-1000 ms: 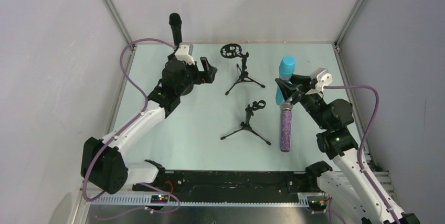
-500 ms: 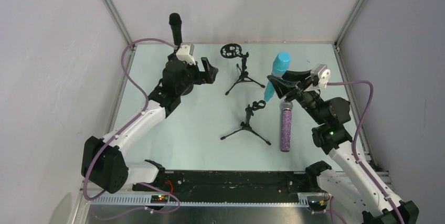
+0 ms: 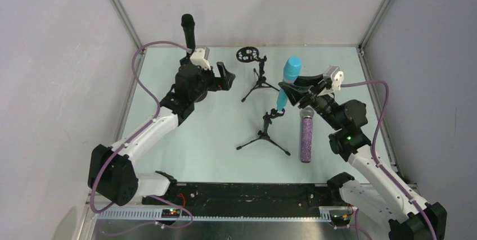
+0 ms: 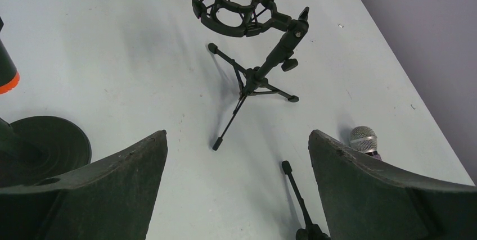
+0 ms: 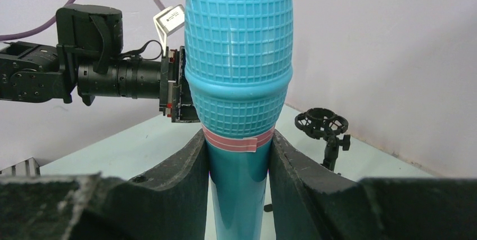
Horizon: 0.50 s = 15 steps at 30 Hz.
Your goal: Attach the microphones to the stand
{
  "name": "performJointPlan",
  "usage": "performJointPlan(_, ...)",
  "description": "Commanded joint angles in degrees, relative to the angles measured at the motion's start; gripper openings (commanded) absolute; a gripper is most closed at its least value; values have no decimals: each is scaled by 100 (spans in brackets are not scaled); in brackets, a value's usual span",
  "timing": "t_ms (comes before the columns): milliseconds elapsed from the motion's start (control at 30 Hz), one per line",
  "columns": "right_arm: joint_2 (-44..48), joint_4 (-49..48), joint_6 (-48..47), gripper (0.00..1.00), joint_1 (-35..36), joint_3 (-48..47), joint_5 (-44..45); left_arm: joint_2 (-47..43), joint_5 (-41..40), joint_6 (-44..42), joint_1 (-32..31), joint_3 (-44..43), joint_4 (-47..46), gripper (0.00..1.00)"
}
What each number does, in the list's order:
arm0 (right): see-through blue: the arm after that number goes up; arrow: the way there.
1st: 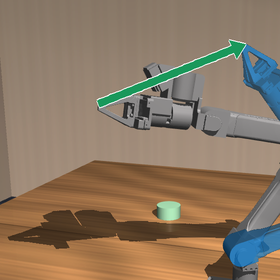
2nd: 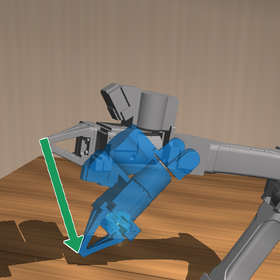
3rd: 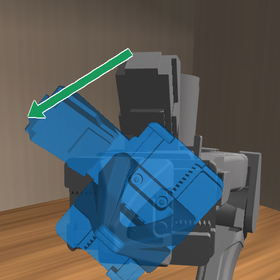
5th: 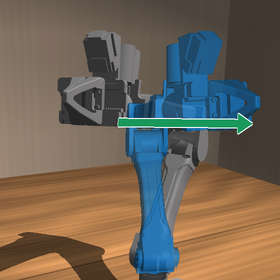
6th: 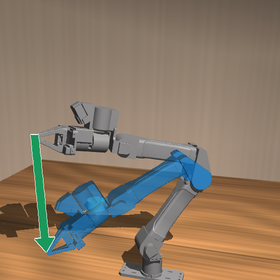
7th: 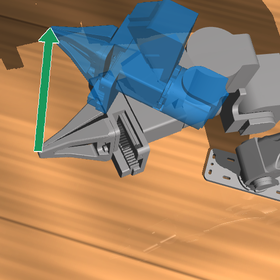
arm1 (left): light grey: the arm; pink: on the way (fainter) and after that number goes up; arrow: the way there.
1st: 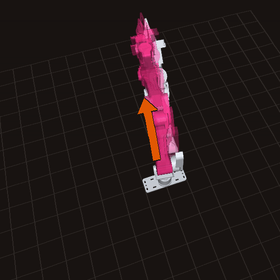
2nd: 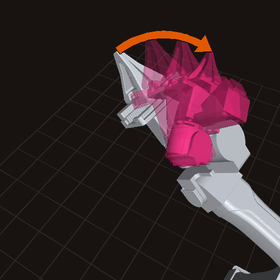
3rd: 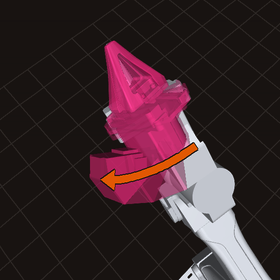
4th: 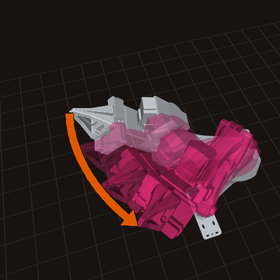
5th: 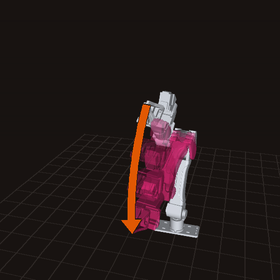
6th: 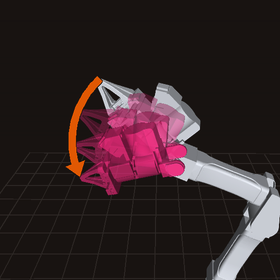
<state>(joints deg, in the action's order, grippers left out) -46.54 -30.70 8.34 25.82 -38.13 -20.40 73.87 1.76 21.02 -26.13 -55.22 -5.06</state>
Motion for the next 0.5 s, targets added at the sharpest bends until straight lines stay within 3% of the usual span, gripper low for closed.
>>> performJointPlan(0, -42, -246, -50, 0, 45, -63, 80, 40, 119, 86, -24, -160, -162, 98)
performJointPlan(467, -130, -393, -124, 0, 37, 331, 294, 71, 196, 78, -41, -178, -158, 98)
